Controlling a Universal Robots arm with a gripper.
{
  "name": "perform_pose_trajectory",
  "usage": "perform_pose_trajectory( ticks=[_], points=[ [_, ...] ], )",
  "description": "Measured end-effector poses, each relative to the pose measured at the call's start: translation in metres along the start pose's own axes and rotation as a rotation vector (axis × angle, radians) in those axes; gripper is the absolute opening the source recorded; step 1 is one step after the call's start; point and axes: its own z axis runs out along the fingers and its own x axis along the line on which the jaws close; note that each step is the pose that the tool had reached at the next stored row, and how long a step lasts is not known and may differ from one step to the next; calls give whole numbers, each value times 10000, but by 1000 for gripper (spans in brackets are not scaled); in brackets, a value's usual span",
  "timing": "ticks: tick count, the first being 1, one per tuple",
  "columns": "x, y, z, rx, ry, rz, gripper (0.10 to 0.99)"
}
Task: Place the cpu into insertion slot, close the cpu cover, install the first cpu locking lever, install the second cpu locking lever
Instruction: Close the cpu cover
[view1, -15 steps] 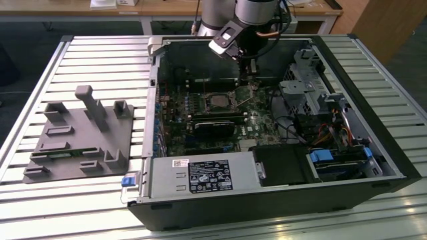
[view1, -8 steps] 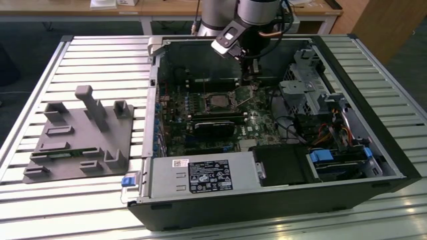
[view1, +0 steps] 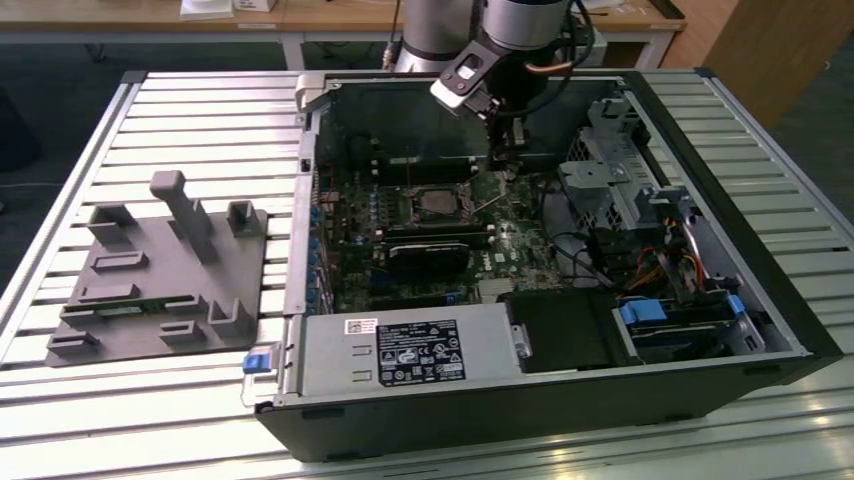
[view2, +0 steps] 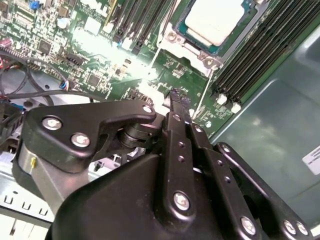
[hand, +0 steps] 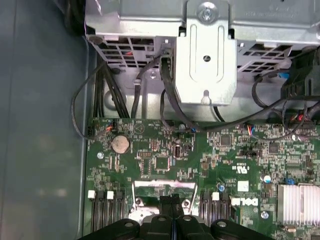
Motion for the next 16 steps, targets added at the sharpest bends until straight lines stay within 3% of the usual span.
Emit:
perform_pose_trajectory(
  ticks=[6, 13, 16],
  points=[
    [13, 78, 9, -1, 0, -8, 106],
    [40, 97, 20, 3, 8, -79, 106],
    [39, 141, 43, 37, 11, -128, 106]
  ],
)
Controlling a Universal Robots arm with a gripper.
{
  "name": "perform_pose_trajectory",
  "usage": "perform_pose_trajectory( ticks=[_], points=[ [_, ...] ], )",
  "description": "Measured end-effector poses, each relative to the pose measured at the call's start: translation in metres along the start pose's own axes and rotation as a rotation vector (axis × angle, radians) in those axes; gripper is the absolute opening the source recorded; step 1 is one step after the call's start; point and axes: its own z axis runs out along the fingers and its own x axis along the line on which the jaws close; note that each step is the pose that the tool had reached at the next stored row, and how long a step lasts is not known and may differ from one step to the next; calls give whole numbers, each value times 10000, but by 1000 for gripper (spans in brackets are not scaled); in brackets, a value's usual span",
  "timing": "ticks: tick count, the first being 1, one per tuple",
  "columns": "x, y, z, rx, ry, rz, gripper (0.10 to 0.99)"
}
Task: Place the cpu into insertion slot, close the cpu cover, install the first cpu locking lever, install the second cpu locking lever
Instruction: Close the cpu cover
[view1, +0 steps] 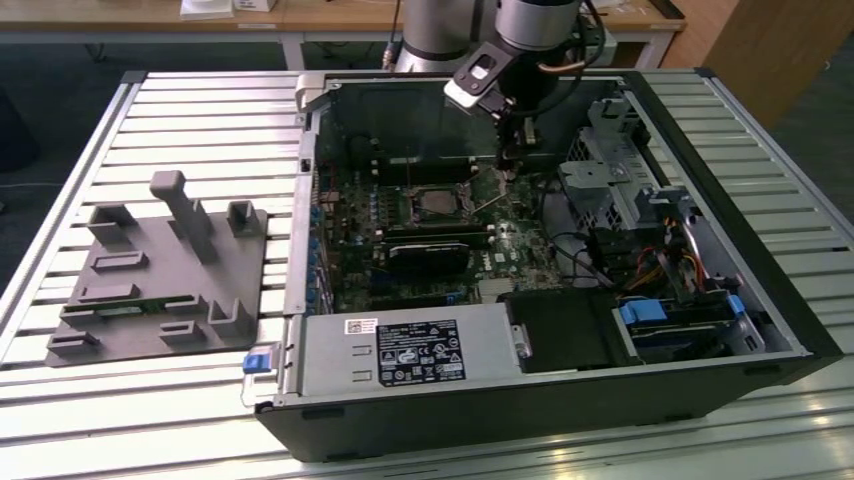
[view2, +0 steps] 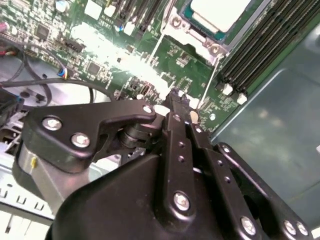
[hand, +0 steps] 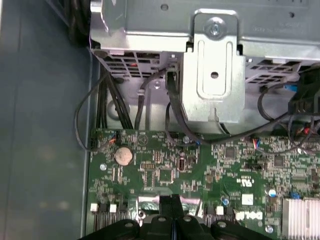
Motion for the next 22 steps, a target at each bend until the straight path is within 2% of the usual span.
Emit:
perform_pose_trajectory(
  ticks=[4, 15, 22],
  points=[
    [-1, 49, 51, 42, 4, -103, 106],
    [13, 152, 86, 49, 4, -105, 106],
    [15, 201, 135, 65, 6, -129, 106]
  ],
)
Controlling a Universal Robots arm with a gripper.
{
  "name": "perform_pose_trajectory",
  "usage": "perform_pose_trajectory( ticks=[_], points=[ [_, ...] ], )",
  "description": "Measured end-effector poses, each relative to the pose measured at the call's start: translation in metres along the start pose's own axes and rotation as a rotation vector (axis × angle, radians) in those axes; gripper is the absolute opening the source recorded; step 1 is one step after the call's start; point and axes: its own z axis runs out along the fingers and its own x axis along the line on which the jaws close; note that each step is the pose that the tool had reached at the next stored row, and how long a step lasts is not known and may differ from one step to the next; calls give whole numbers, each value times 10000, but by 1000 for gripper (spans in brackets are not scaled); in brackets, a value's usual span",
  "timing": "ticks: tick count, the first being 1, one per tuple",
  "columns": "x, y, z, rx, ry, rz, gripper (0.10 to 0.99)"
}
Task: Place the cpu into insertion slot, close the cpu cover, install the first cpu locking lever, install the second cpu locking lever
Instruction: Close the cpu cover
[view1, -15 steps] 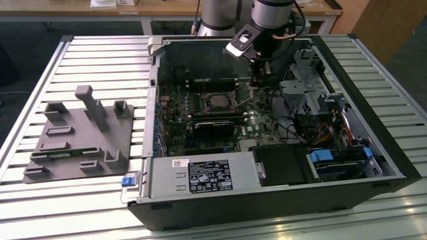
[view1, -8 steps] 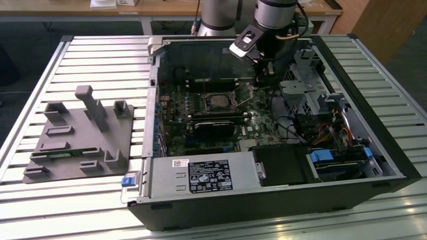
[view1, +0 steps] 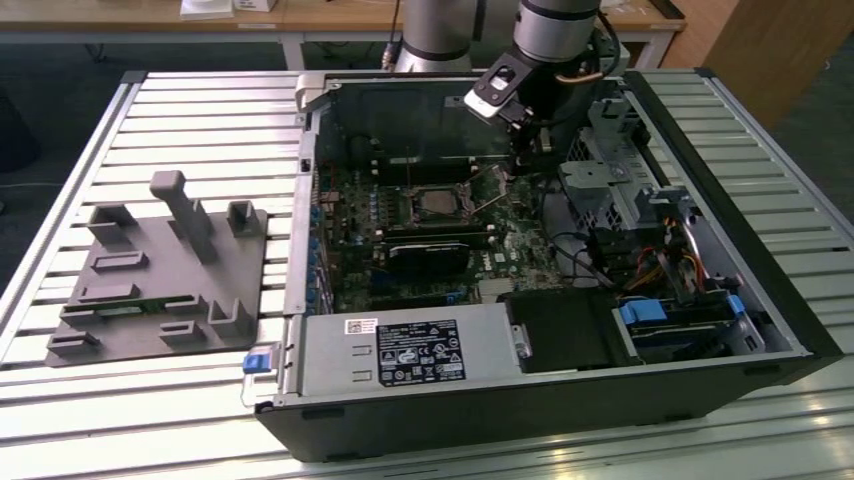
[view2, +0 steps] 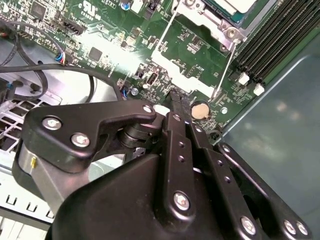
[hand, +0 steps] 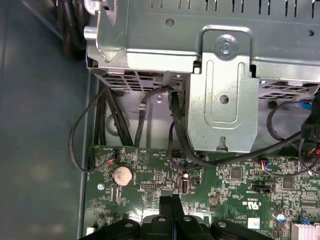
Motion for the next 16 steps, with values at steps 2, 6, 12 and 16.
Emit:
perform_pose_trajectory(
  ticks=[2, 6, 12, 16],
  points=[
    [0, 13, 13, 9, 0, -1, 106],
    [0, 13, 60, 13, 0, -1, 106],
    [2, -41, 88, 13, 0, -1, 106],
    [5, -126, 85, 13, 0, -2, 106]
  ],
)
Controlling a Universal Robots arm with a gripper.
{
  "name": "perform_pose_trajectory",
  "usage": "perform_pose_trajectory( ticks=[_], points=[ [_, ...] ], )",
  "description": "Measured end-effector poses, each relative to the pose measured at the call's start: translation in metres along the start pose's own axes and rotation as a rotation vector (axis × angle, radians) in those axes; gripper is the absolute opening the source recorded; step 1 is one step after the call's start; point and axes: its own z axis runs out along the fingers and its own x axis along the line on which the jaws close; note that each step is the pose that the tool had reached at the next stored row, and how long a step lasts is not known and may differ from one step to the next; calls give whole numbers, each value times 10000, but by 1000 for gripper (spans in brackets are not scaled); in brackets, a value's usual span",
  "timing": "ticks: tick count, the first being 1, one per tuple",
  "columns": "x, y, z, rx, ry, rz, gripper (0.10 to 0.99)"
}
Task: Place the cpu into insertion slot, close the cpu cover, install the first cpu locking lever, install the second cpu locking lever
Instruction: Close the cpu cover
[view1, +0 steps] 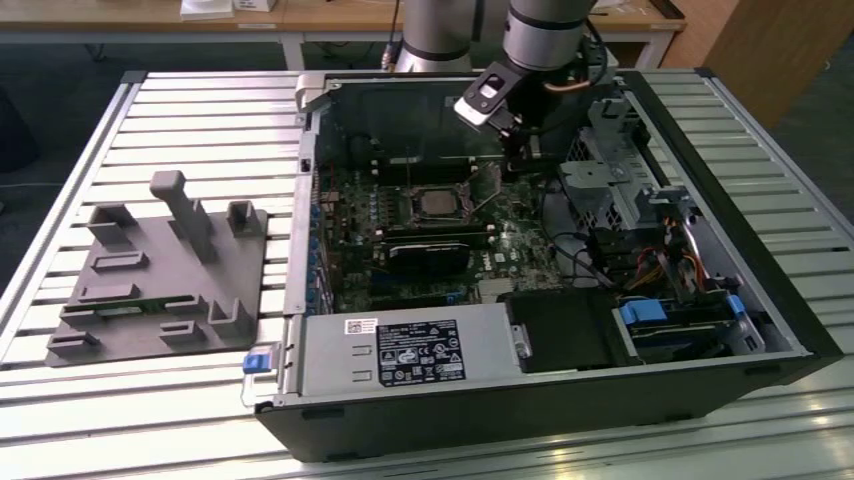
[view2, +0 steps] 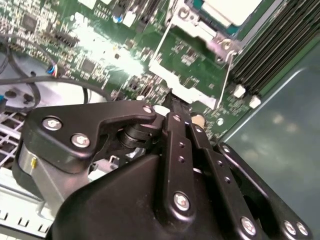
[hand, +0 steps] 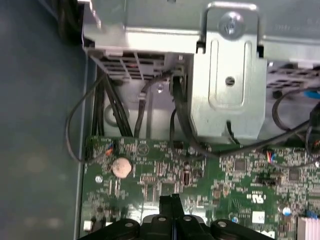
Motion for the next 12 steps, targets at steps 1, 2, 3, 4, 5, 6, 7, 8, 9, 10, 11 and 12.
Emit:
perform_pose_trajectory(
  ticks=[1, 2, 3, 4, 5, 6, 7, 8, 9, 10, 11, 12],
  points=[
    [1, -24, -1, 1, 0, 0, 106],
    [2, -51, -1, 0, 1, 1, 106],
    [3, -74, -3, 0, 0, 0, 106],
    [3, -94, -5, 1, -1, 0, 106],
    [4, -116, -8, 1, -2, 0, 106],
    [5, -139, -12, 1, -1, 1, 106],
    [6, -161, -18, 0, 0, 0, 106],
    [7, -180, -23, 0, 1, 0, 106],
    [8, -201, -30, 0, 0, 0, 106],
    [9, -219, -37, 1, 0, 1, 106],
    [10, -236, -43, 2, 0, 1, 106],
    [11, -255, -47, 1, 1, 0, 106]
  ],
)
